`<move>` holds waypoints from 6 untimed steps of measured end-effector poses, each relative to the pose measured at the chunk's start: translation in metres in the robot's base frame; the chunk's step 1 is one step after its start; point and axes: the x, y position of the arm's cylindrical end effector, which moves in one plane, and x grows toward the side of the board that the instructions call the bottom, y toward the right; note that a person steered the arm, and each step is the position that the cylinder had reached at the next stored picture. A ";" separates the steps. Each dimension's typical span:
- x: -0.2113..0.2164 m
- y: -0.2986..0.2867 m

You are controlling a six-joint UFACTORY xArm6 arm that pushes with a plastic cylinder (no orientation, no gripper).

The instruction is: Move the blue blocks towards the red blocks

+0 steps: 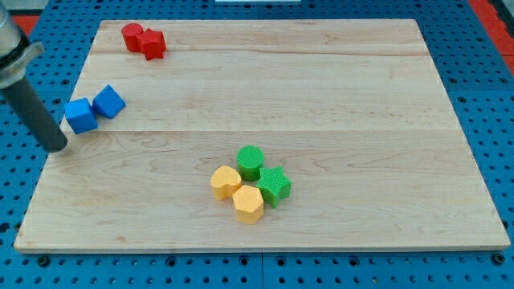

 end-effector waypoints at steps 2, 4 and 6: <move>-0.046 0.060; -0.080 0.082; -0.113 0.030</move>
